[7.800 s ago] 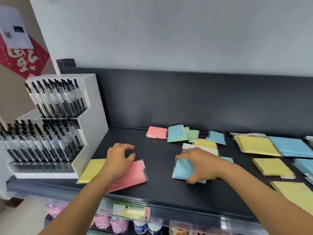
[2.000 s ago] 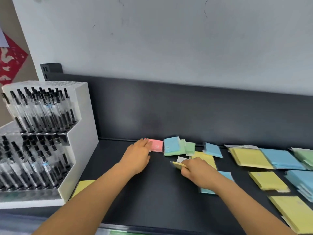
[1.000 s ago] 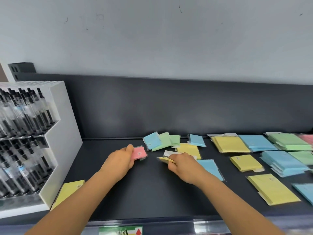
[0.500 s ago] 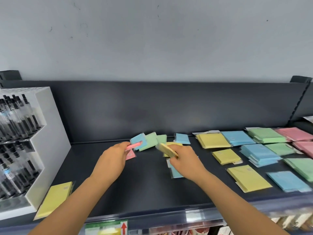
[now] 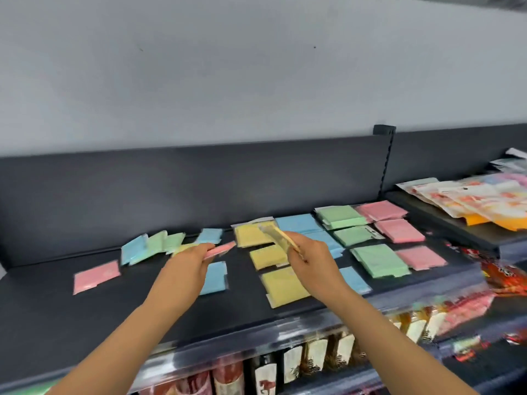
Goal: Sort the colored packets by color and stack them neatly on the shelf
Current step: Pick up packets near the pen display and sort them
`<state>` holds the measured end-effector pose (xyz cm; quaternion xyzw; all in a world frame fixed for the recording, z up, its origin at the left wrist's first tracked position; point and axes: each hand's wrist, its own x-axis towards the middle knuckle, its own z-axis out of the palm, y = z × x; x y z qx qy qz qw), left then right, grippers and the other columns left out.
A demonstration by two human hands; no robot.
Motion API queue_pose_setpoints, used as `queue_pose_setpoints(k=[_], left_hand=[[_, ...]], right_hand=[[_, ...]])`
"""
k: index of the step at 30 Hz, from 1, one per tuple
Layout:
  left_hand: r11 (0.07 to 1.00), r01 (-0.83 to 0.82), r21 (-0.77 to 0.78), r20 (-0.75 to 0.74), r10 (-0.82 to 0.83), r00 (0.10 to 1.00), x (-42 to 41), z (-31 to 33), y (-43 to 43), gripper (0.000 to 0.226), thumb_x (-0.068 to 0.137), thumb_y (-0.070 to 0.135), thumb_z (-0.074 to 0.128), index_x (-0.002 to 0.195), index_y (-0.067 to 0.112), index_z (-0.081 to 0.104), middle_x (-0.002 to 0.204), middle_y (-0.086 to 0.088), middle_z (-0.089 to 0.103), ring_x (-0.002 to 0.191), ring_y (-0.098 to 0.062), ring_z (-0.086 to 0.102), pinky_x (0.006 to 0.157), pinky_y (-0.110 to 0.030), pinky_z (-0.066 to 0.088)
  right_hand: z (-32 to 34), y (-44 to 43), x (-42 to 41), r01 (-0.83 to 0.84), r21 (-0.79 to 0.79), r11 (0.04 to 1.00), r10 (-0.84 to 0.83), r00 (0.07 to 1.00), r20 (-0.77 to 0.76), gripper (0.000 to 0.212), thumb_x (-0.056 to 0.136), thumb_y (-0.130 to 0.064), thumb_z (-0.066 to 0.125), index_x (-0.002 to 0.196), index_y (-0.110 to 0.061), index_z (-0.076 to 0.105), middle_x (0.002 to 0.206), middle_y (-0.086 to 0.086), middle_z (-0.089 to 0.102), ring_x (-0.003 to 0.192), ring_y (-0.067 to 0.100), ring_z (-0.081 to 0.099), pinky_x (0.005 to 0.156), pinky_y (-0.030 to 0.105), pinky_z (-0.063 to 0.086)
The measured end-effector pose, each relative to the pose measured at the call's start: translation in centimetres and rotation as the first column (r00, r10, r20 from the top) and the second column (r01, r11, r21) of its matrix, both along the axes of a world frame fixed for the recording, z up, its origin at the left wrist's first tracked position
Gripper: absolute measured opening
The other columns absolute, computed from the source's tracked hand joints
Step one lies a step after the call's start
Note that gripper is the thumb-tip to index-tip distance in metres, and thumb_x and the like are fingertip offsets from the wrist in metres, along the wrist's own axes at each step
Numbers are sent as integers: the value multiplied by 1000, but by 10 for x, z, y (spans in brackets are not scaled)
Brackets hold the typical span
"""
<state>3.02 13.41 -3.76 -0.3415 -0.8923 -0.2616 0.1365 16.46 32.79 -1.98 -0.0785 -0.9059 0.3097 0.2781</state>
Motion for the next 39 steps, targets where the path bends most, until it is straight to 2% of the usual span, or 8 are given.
queue_pose_setpoints(k=[7,11,21,27,29,31,34,39], left_hand=[[1000,8,0,-23,-8,1000,57,-9,66,28,97,23,42,122,22,55,86,-2,60,68,-21,51,59,-28,37],[1000,-22,-22,-23,22,999,75,-12,84,31,97,20,44,126,20,52,104,-7,67,83,-27,62,69,-33,48],[994,-106,-29,-8,106,994,62,-13,101,33,97,19,43,129,21,51,112,-5,65,92,-22,61,75,-27,46],[975,-222,5,37,222,974,11,-5,91,26,98,23,41,120,22,55,85,-2,62,70,-17,52,60,-25,38],[967,-253,15,20,252,967,-6,-2,84,25,97,22,41,117,21,57,84,-1,61,70,-19,52,60,-27,36],[968,-246,56,6,246,969,-16,0,77,25,97,17,41,116,21,57,87,0,61,72,-19,52,62,-28,37],[962,-253,106,8,254,967,-34,0,66,26,97,17,41,118,21,56,90,2,60,75,-18,53,65,-29,42],[938,-329,114,-13,332,943,-62,2,55,24,98,25,41,114,21,57,81,5,56,70,-17,52,54,-26,40]], right_hand=[[-4,73,56,-9,-69,998,7,1000,-17,39,94,-1,43,124,-20,59,55,-11,40,46,5,41,45,15,30],[-9,95,71,-26,-112,993,24,999,-23,38,94,-2,43,124,-20,58,57,-9,43,47,5,39,45,15,29],[-13,115,47,-71,-129,989,69,997,-17,39,94,-3,42,124,-23,57,60,-6,46,49,6,36,45,16,33],[2,109,-17,-173,42,984,170,983,68,38,93,-1,38,117,-20,59,60,-9,41,49,6,34,47,15,29],[6,102,-45,-244,129,961,225,964,145,40,95,-4,38,123,-26,56,72,-10,51,59,4,43,52,12,32],[5,99,-68,-302,216,928,252,940,231,45,95,-10,37,131,-34,49,100,-5,62,83,11,56,68,18,44],[5,96,-107,-347,377,859,232,920,316,52,93,-11,37,138,-37,39,136,-4,52,110,22,56,88,36,49],[2,90,-154,-379,589,713,164,908,386,56,93,-7,33,142,-34,33,150,-10,36,128,23,45,95,38,45]])
